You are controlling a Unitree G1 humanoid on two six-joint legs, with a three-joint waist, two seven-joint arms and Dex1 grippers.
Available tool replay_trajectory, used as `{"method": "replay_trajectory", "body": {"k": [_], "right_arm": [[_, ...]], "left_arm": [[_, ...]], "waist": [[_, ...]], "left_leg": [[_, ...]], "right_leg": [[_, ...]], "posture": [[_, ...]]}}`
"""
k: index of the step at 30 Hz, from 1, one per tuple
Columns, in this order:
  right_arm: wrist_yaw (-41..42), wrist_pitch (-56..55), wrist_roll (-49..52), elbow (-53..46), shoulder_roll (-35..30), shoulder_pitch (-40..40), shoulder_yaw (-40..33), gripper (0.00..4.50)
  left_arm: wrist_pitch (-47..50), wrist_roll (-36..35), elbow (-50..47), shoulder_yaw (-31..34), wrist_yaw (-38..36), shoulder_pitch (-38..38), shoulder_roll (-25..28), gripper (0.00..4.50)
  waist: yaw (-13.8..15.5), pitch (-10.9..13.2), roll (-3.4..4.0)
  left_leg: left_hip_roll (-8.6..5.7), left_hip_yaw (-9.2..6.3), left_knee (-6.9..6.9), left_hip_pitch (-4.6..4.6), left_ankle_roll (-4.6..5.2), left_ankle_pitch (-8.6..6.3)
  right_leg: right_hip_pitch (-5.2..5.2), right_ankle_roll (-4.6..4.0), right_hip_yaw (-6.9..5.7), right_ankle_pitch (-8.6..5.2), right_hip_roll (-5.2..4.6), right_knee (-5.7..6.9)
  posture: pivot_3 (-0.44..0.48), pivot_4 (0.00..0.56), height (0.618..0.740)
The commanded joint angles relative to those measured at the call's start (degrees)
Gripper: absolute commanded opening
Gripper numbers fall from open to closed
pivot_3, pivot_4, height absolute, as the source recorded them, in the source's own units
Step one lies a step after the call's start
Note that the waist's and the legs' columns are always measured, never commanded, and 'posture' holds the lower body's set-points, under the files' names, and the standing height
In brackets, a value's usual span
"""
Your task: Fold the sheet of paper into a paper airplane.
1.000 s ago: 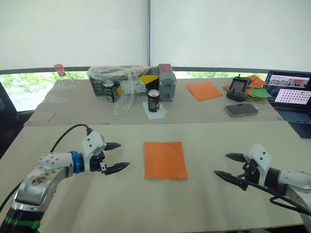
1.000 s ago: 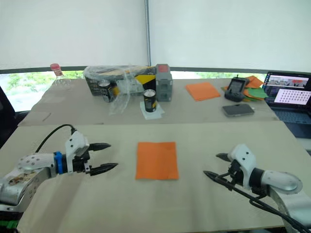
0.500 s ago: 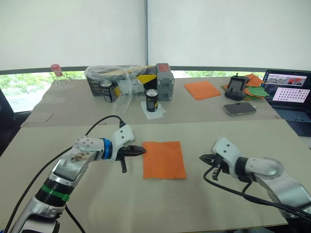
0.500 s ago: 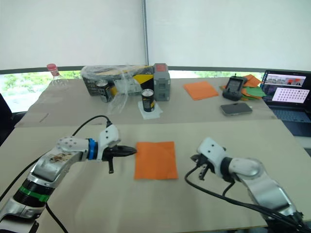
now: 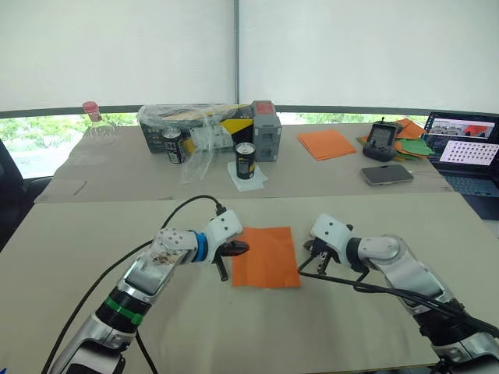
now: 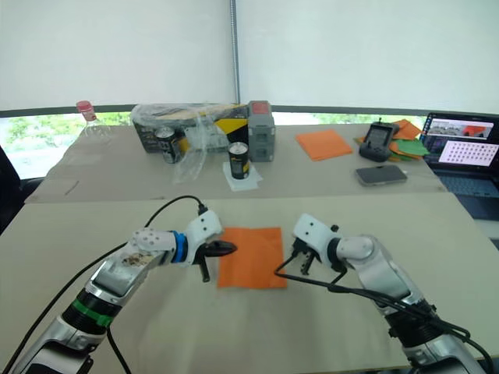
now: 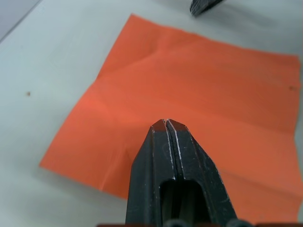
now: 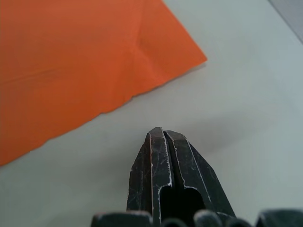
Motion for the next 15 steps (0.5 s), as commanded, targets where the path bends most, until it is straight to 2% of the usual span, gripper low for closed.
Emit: {"method": "replay_trajectory", "body": {"k": [1, 8, 15], "right_arm": [[0.5, 0.7, 0.1, -2.3, -1.7, 0.8, -3.3, 0.01], [1.4, 2.8, 3.7, -6.4, -1.5, 3.8, -7.9, 0.01], [2.2, -2.4, 3.1, -3.3, 2.8, 4.9, -4.7, 0.01]], "left_arm": [[0.5, 1.2, -0.9, -2.2, 0.1, 0.6, -0.4, 0.0], [1.8, 4.2, -0.5, -4.2, 1.0, 4.3, 2.4, 0.0], [1.2, 5.2, 1.1, -4.6, 2.0, 5.6, 3.1, 0.0]], "waist": [[0.0, 0.0, 0.0], [-0.2, 0.0, 0.03], [-0.7, -0.1, 0.1]], "left_leg": [[-0.01, 0.0, 0.0, 0.0, 0.0, 0.0], [0.04, 0.0, -0.04, 0.08, 0.01, -0.01], [0.07, 0.0, -0.06, 0.29, 0.01, -0.01]], "right_leg": [[0.01, 0.0, 0.0, 0.0, 0.0, 0.01], [0.03, 0.0, 0.04, 0.0, 0.0, 0.03], [0.21, 0.0, 0.05, 0.0, 0.01, 0.08]], "posture": [[0.0, 0.15, 0.74], [0.0, 0.15, 0.74], [0.0, 0.15, 0.74]]}}
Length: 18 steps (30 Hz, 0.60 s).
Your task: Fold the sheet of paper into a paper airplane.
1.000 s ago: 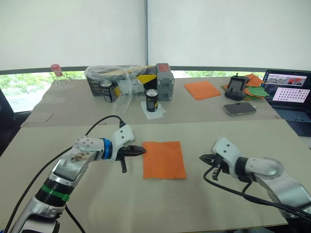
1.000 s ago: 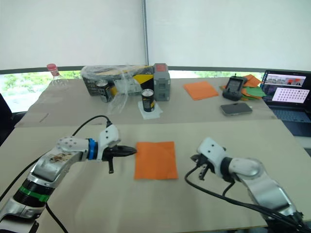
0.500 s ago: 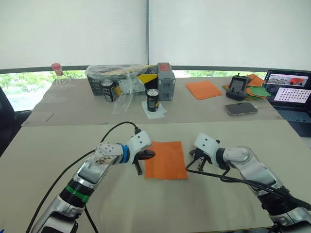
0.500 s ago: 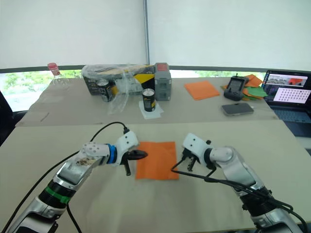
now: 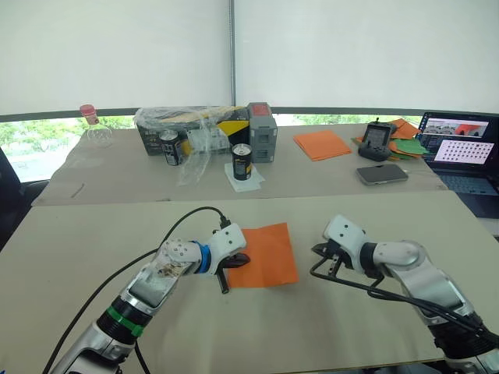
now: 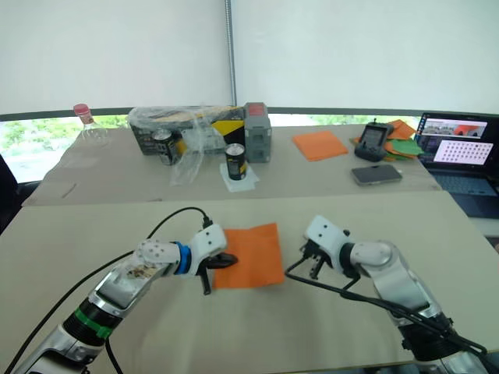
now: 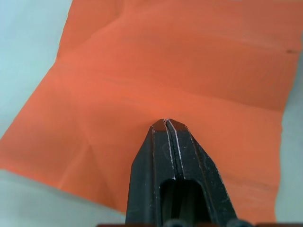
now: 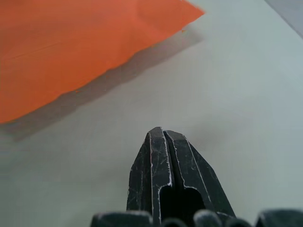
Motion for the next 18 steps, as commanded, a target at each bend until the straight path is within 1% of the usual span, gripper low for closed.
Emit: {"method": "replay_trajectory", "body": {"k": [1, 5, 9, 14, 18], "right_arm": [[0.4, -4.6, -0.8, 2.5, 2.5, -1.3, 2.4, 0.01], [1.8, -8.0, -1.6, 6.8, 5.3, -3.4, 5.2, 0.01], [4.1, -8.6, 2.7, 6.4, 9.0, -5.0, 3.0, 0.01], [6.6, -7.5, 8.9, 4.6, 12.2, -6.8, 0.2, 0.01], [7.0, -7.6, 10.6, 5.3, 15.3, -8.9, 1.1, 0.01]], "left_arm": [[1.6, 2.0, 2.4, -1.1, 0.9, 2.1, 0.5, 0.0], [2.1, 2.0, 1.9, -1.2, 1.4, 2.8, 0.6, 0.0], [3.0, 1.5, 1.1, -0.4, 2.2, 3.8, 0.8, 0.0], [3.5, 1.2, 0.2, 0.5, 2.7, 4.8, 1.0, 0.0], [5.9, 0.1, -2.2, 2.0, 3.8, 5.9, 0.1, 0.0]], "waist": [[-0.1, -0.1, 0.02], [-0.3, -0.3, 0.06], [-0.3, -0.3, 0.1], [-0.3, -0.3, 0.11], [-0.4, -0.3, 0.12]], "left_leg": [[0.0, 0.0, 0.0, 0.03, 0.0, 0.0], [0.0, 0.01, -0.01, 0.16, 0.0, 0.0], [0.04, -0.01, -0.11, 0.46, 0.0, -0.01], [0.01, -0.03, -0.1, 0.43, 0.01, -0.02], [0.05, -0.04, -0.15, 0.48, 0.0, -0.02]], "right_leg": [[0.02, 0.0, 0.0, 0.0, 0.0, 0.01], [0.12, 0.0, 0.01, 0.0, 0.0, 0.02], [0.4, 0.0, 0.0, 0.0, 0.06, -0.03], [0.4, 0.0, 0.0, 0.0, 0.03, -0.07], [0.38, 0.0, 0.01, 0.0, 0.05, -0.05]], "posture": [[0.0, 0.15, 0.74], [0.0, 0.15, 0.74], [0.0, 0.15, 0.74], [0.0, 0.15, 0.74], [0.0, 0.15, 0.74]]}}
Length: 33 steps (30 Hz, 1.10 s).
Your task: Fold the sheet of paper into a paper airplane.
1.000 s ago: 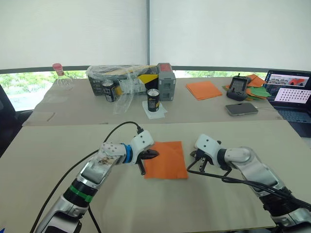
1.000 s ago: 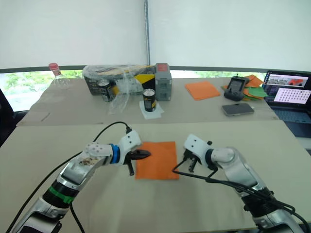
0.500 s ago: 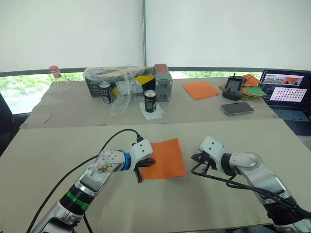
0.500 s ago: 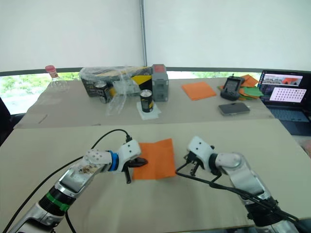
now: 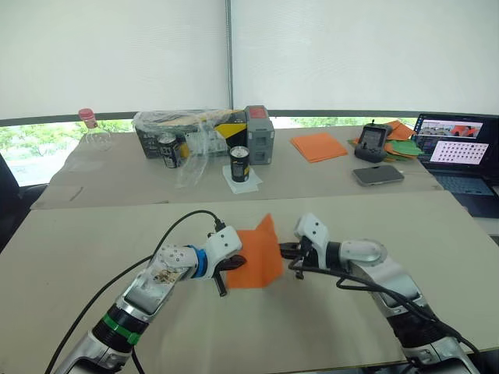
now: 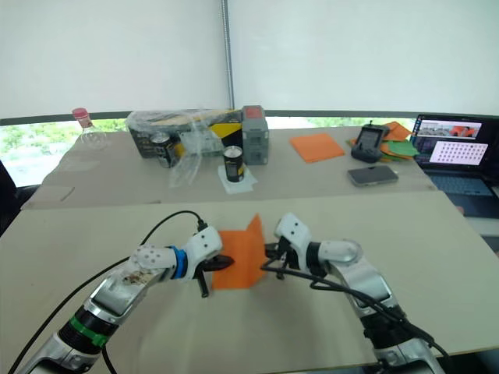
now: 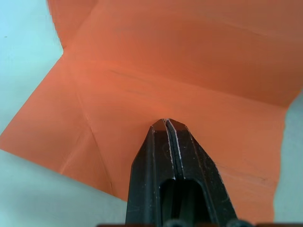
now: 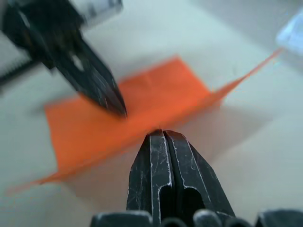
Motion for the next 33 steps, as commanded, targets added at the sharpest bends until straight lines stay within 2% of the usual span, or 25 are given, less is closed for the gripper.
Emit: {"method": "replay_trajectory", "body": {"k": [1, 11, 18, 22, 27, 33], "right_arm": [[0.6, -0.7, 1.8, -0.8, 2.4, -2.0, 0.7, 0.01], [-1.7, -4.5, -6.7, 15.3, 7.7, -7.9, 8.2, 0.01], [0.8, -6.5, -10.0, 21.3, 7.8, -9.5, 10.8, 0.01], [1.3, -6.5, -10.7, 20.9, 8.0, -8.5, 11.1, 0.01], [0.2, -6.3, -11.7, 19.0, 6.3, -7.6, 10.0, 0.01], [-1.9, -5.4, -11.3, 17.5, 4.0, -7.1, 7.0, 0.01]], "left_arm": [[4.6, 0.1, -0.3, 0.6, 1.6, 2.8, 0.4, 0.0], [6.6, -3.3, -7.7, 10.6, 4.9, 11.2, 2.9, 0.0], [5.4, -13.8, -11.5, 23.6, 6.5, 11.4, -3.3, 0.0], [3.9, -15.9, -11.8, 20.6, 4.6, 8.8, -5.0, 0.0], [2.3, -13.3, -6.0, 13.9, 4.0, 5.6, -6.2, 0.0], [0.4, -10.3, -0.6, 8.6, 1.7, 4.6, -4.0, 0.0]], "waist": [[0.0, 0.0, 0.0], [0.0, 0.0, 0.03], [0.0, 0.0, 0.04], [0.2, 0.0, 0.04], [0.2, 0.0, 0.04], [0.2, 0.0, 0.05]], "left_leg": [[0.0, 0.0, -0.01, -0.01, 0.0, 0.0], [-0.02, 0.0, -0.06, -0.15, -0.05, 0.02], [-0.03, -0.01, -0.04, -0.34, -0.09, 0.05], [-0.06, -0.02, -0.03, -0.34, -0.09, 0.05], [-0.09, -0.01, -0.04, -0.34, -0.09, 0.05], [-0.1, -0.01, -0.04, -0.36, -0.09, 0.05]], "right_leg": [[-0.02, 0.0, 0.0, 0.0, 0.0, 0.0], [-0.34, -0.01, 0.01, 0.01, -0.05, 0.06], [-0.48, -0.05, -0.04, 0.03, -0.07, 0.07], [-0.42, -0.05, -0.06, 0.03, -0.15, 0.02], [-0.42, -0.05, -0.06, 0.03, -0.14, 0.01], [-0.42, -0.05, -0.06, 0.03, -0.12, 0.02]], "posture": [[0.0, 0.15, 0.74], [0.0, 0.15, 0.74], [0.0, 0.15, 0.74], [0.0, 0.15, 0.74], [0.0, 0.15, 0.74], [0.0, 0.15, 0.74]]}}
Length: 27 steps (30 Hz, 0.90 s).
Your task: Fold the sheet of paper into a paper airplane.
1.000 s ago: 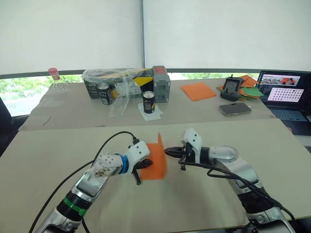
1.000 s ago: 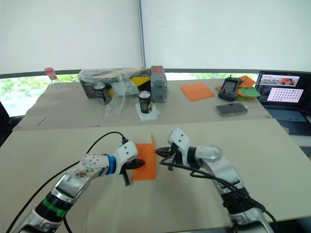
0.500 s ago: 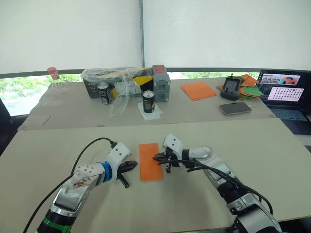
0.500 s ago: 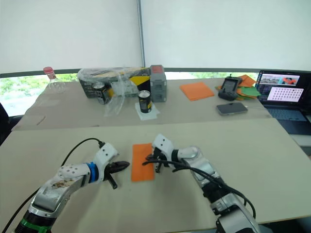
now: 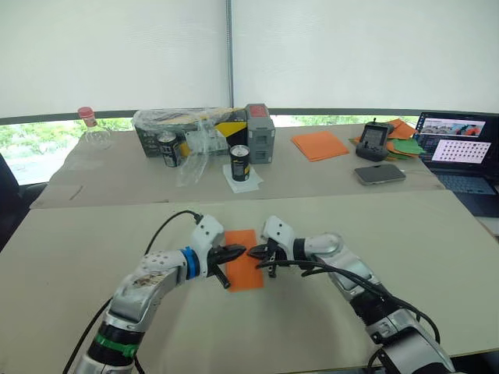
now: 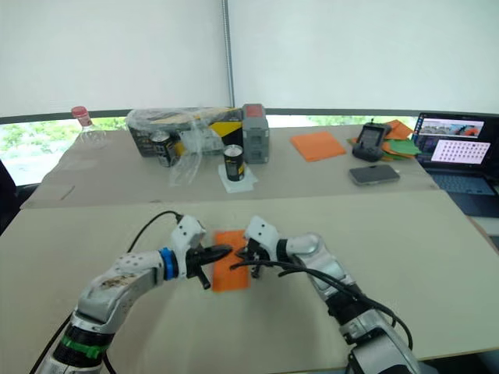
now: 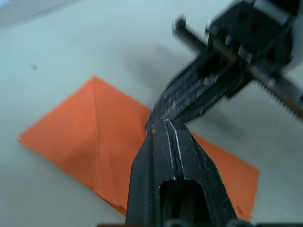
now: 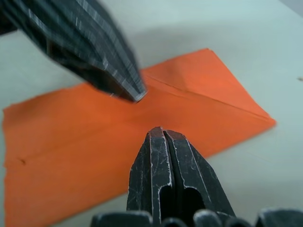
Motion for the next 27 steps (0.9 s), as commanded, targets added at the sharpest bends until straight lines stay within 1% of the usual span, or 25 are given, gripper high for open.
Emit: {"method": "replay_trajectory", "body": {"k": [1, 4, 7, 10, 12, 15, 17, 21, 24, 27], "right_arm": [[-1.4, 1.4, -0.5, -0.4, -1.3, 1.1, -2.1, 0.01], [-1.8, 1.0, 3.3, 0.1, 0.4, 1.2, -6.0, 0.01], [-1.3, -2.4, 4.0, 2.1, 1.4, 0.1, -7.4, 0.01], [-1.1, -5.4, 6.1, 7.1, 4.1, -2.9, -9.9, 0.01], [-1.3, -9.0, 5.6, 13.4, 5.4, -6.3, -11.0, 0.01], [-0.1, -13.9, 4.6, 19.6, 5.7, -9.8, -11.2, 0.01], [0.6, -17.7, 3.2, 23.1, 5.8, -11.2, -10.2, 0.01], [1.0, -25.7, -1.2, 32.1, 6.6, -13.3, -7.8, 0.01], [2.2, -28.6, -2.1, 36.3, 7.0, -13.7, -7.6, 0.01], [2.5, -30.4, -3.4, 39.4, 7.2, -14.0, -7.3, 0.01]], "left_arm": [[-2.2, 1.6, 0.6, -2.0, -1.9, -0.3, 1.5, 0.0], [-3.4, 2.6, 2.2, -5.1, -4.3, -0.4, 2.4, 0.0], [-3.3, 3.1, 4.5, -4.8, -2.8, -1.5, 1.2, 0.0], [-3.3, 4.2, 5.8, -5.3, -2.4, -2.1, 1.1, 0.0], [-2.2, 3.6, 5.6, -5.1, -2.2, -1.8, 0.9, 0.0], [-1.3, 3.3, 4.9, -4.3, -1.5, -1.3, 0.7, 0.0], [-1.4, 3.5, 4.8, -4.2, -1.2, -0.9, 0.8, 0.0], [-2.2, 4.2, 6.8, -4.7, 0.1, -1.2, -0.5, 0.0], [-1.6, 4.4, 6.2, -4.8, 1.2, -1.1, -1.2, 0.0], [-0.3, 4.4, 3.9, -5.4, 1.2, 0.6, -0.1, 0.0]], "waist": [[0.1, 0.0, 0.0], [0.1, 0.0, 0.0], [0.1, 0.0, 0.0], [-0.1, 0.0, 0.0], [-0.4, 0.0, 0.0], [-0.4, 0.0, 0.0], [-0.3, 0.0, 0.0], [-0.4, 0.0, 0.01], [-0.4, 0.0, 0.01], [-0.6, 0.0, 0.03]], "left_leg": [[-0.01, 0.0, 0.0, -0.02, 0.0, 0.0], [-0.01, -0.01, 0.0, -0.02, 0.01, 0.0], [-0.02, 0.0, 0.0, -0.05, 0.01, 0.0], [-0.01, 0.0, 0.0, -0.05, 0.01, 0.0], [0.01, 0.01, 0.0, -0.03, 0.0, 0.01], [0.02, 0.01, -0.02, -0.03, -0.01, 0.01], [0.02, 0.0, -0.03, -0.04, -0.02, 0.01], [0.01, 0.01, -0.02, -0.02, -0.04, 0.02], [0.0, 0.01, -0.01, -0.04, -0.04, 0.03], [0.01, 0.01, -0.01, 0.02, -0.04, 0.03]], "right_leg": [[-0.01, 0.0, 0.0, 0.0, -0.01, -0.01], [0.01, 0.0, 0.0, 0.0, -0.03, -0.03], [-0.02, 0.0, 0.01, 0.0, -0.04, -0.03], [-0.04, 0.0, 0.01, 0.0, -0.02, -0.01], [-0.04, -0.01, 0.02, 0.0, 0.01, 0.0], [-0.05, -0.01, 0.01, 0.01, 0.03, 0.0], [-0.05, -0.01, 0.01, 0.01, 0.03, -0.02], [-0.03, -0.01, 0.01, 0.01, 0.01, -0.02], [-0.04, -0.01, 0.01, 0.01, 0.0, 0.0], [0.0, -0.01, 0.02, 0.01, 0.01, 0.01]], "posture": [[0.0, 0.15, 0.74], [0.0, 0.15, 0.74], [0.0, 0.15, 0.74], [0.0, 0.15, 0.74], [0.0, 0.15, 0.74], [0.0, 0.15, 0.74], [0.0, 0.15, 0.74], [0.0, 0.15, 0.74], [0.0, 0.15, 0.74], [0.0, 0.15, 0.74]]}}
